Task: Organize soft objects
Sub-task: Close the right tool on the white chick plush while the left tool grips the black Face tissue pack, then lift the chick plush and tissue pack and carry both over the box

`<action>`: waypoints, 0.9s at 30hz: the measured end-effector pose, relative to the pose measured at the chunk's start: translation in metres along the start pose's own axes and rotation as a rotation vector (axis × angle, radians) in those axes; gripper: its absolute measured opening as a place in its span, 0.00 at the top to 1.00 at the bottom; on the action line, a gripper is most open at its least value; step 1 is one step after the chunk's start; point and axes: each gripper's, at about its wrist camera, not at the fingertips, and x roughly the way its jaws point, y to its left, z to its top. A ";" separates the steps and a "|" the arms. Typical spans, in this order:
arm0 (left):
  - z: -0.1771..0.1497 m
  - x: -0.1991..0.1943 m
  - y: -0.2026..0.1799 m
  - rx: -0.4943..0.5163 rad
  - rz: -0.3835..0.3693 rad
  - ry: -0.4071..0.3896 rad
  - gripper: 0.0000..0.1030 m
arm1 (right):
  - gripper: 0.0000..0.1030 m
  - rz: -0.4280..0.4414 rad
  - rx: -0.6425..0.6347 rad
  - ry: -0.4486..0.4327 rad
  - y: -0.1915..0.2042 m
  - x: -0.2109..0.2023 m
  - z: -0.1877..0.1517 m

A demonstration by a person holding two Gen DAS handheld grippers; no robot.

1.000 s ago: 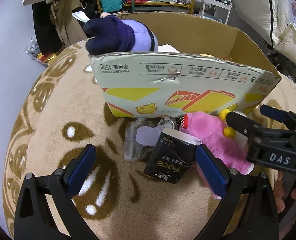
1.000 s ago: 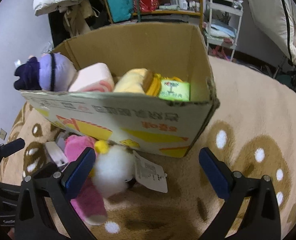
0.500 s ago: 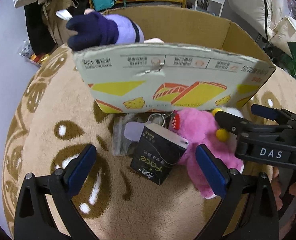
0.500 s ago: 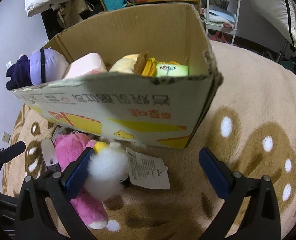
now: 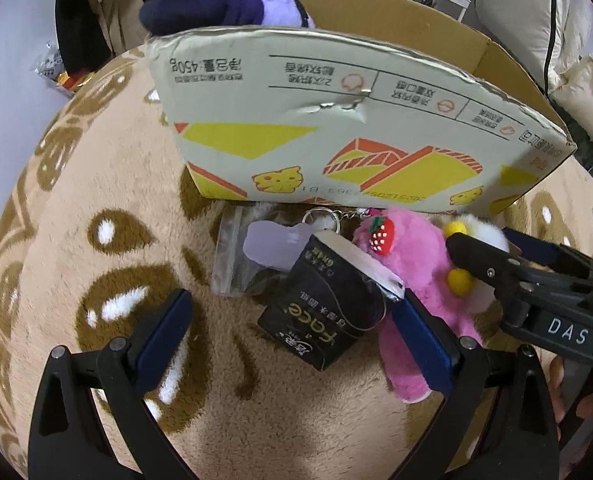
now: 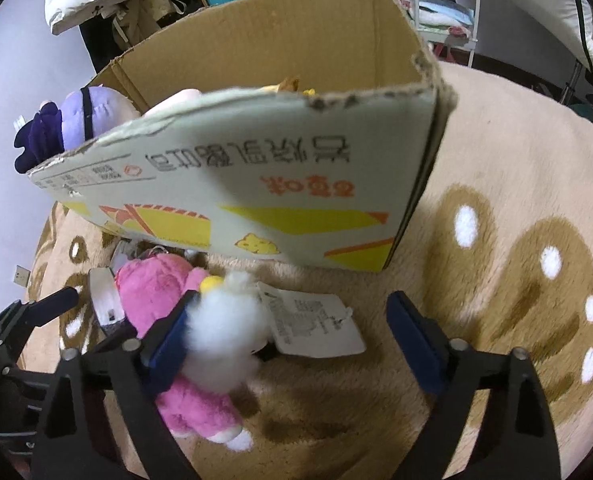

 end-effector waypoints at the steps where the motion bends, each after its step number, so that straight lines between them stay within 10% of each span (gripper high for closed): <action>1: 0.000 0.000 0.000 0.002 0.001 -0.004 0.05 | 0.16 0.006 0.001 0.001 0.002 -0.001 -0.002; 12: -0.005 0.003 -0.002 0.020 -0.092 0.009 0.38 | 0.33 -0.016 -0.018 0.014 0.012 0.005 -0.009; 27: -0.014 -0.007 0.007 -0.042 -0.030 -0.023 0.44 | 0.63 -0.094 -0.144 -0.009 0.053 0.003 -0.029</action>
